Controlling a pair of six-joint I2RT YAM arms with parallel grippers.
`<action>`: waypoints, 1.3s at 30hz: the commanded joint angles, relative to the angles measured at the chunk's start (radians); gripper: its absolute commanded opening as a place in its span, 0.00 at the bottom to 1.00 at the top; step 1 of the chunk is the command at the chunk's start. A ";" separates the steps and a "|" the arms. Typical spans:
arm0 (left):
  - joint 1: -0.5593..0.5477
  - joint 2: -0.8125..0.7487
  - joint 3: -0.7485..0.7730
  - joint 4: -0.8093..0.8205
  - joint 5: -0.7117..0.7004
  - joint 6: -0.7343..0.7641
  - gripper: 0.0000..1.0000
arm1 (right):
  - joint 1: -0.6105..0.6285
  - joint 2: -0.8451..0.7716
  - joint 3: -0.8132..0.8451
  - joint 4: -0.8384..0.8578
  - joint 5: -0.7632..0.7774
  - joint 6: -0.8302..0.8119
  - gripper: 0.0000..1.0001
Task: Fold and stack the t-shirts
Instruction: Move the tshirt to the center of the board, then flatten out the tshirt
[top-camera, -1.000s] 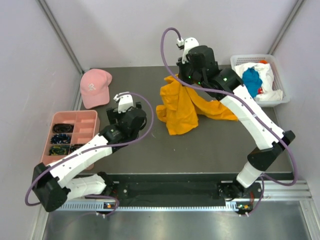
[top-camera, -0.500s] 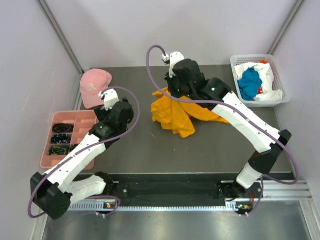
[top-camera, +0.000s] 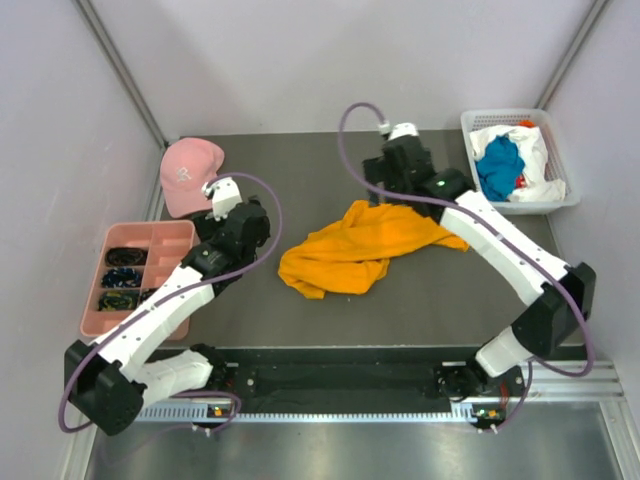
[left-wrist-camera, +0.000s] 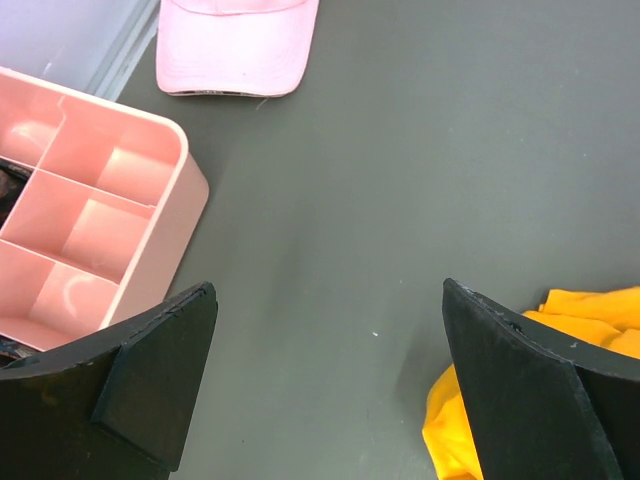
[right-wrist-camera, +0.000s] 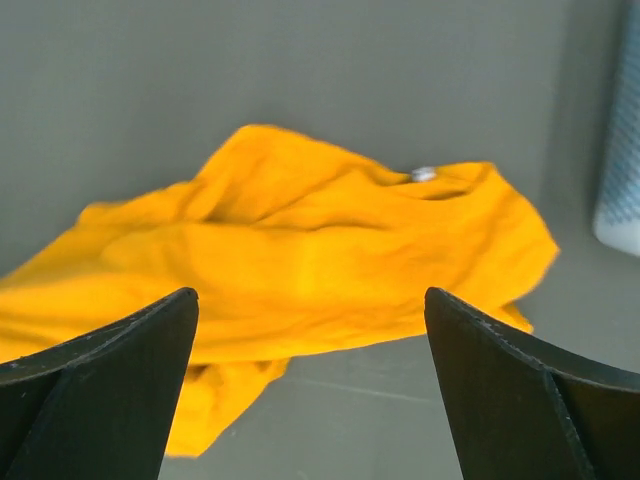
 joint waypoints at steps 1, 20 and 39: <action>0.005 0.008 0.014 0.026 0.031 0.001 0.99 | -0.179 -0.108 -0.056 0.072 -0.039 0.098 0.95; 0.004 0.045 0.002 0.060 0.115 0.004 0.99 | -0.405 -0.127 -0.513 0.247 -0.168 0.245 0.95; 0.004 0.049 -0.003 0.066 0.126 0.009 0.98 | -0.452 -0.004 -0.558 0.342 -0.214 0.274 0.79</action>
